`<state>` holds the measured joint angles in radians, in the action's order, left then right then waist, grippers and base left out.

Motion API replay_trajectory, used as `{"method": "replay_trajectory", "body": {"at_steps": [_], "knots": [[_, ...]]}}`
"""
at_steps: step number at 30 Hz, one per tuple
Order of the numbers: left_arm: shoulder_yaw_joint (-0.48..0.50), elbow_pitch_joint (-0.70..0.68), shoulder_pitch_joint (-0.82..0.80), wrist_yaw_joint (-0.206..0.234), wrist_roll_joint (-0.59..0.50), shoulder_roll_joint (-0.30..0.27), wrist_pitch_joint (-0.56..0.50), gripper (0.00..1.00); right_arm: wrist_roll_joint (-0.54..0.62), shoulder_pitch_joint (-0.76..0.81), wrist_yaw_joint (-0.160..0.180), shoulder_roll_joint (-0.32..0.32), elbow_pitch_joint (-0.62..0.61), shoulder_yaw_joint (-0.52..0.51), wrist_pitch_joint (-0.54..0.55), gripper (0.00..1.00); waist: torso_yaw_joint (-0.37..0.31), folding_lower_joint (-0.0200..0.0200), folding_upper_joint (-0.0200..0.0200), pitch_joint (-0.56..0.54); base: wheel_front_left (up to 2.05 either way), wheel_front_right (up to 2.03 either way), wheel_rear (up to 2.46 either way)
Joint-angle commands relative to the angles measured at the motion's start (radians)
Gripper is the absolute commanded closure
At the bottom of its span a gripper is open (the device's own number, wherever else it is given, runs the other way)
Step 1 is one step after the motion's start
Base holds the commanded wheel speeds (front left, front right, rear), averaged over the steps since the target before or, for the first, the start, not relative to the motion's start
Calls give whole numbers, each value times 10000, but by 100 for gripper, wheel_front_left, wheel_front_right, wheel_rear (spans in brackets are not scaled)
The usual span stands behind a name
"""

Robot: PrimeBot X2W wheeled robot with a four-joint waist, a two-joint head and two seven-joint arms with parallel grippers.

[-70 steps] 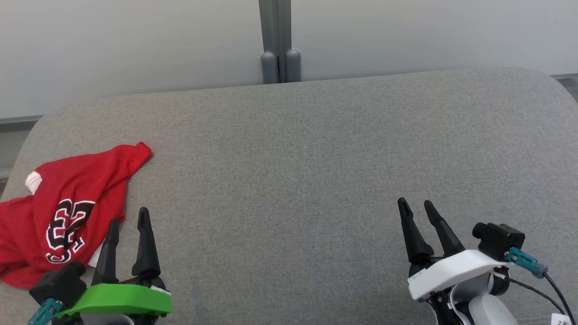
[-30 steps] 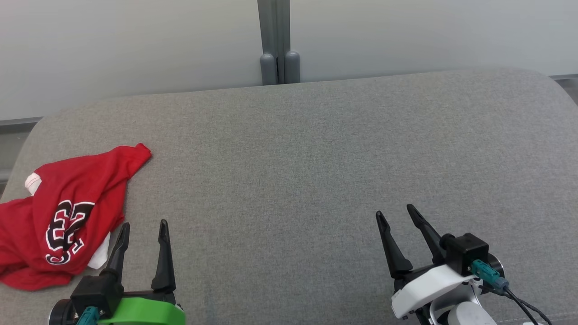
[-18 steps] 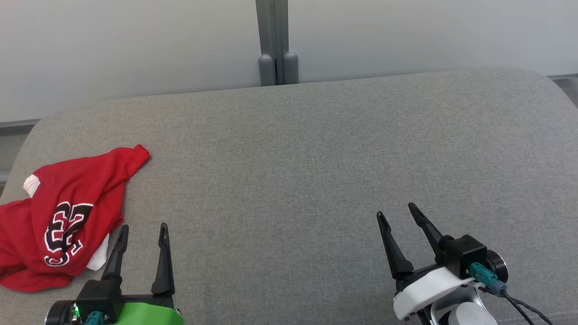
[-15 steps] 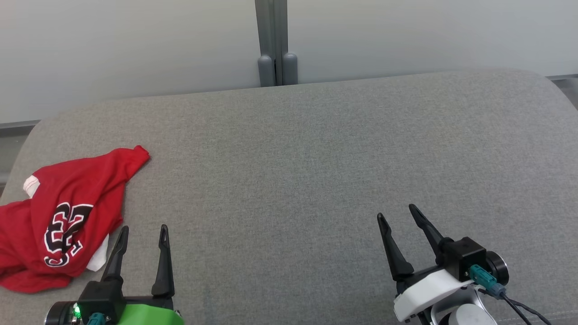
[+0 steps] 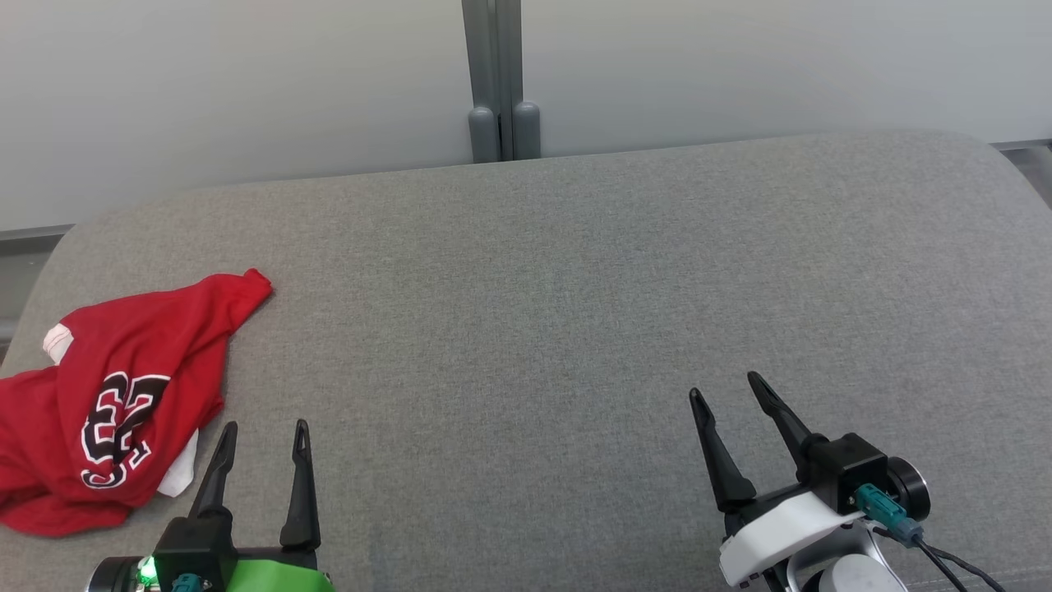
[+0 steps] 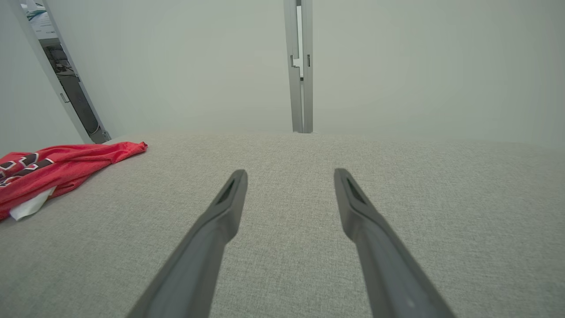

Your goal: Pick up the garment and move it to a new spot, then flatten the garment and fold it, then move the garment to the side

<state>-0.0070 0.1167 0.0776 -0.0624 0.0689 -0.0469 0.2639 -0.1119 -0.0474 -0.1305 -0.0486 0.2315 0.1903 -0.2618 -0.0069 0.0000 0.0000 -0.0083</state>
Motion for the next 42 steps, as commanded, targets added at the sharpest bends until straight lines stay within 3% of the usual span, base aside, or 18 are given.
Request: {"method": "replay_trajectory", "body": {"at_steps": [1,21,37,42], "knots": [[5,32,126,18,10,-63,10,0,22,73,-5,-31,-34,-15,-48,0,-4,0,0,-4,0,0,0],[-3,187,40,-98,60,-63,10,0,1,180,-5,-30,-60,-91,-47,0,272,0,0,-8,0,0,0],[-100,127,519,244,222,-60,8,0,122,650,-5,-31,-119,119,-42,0,2431,0,0,-224,0,0,0],[31,184,618,162,78,-59,8,0,44,767,-5,-32,-180,198,-42,0,3075,0,0,-306,0,0,0]]}}
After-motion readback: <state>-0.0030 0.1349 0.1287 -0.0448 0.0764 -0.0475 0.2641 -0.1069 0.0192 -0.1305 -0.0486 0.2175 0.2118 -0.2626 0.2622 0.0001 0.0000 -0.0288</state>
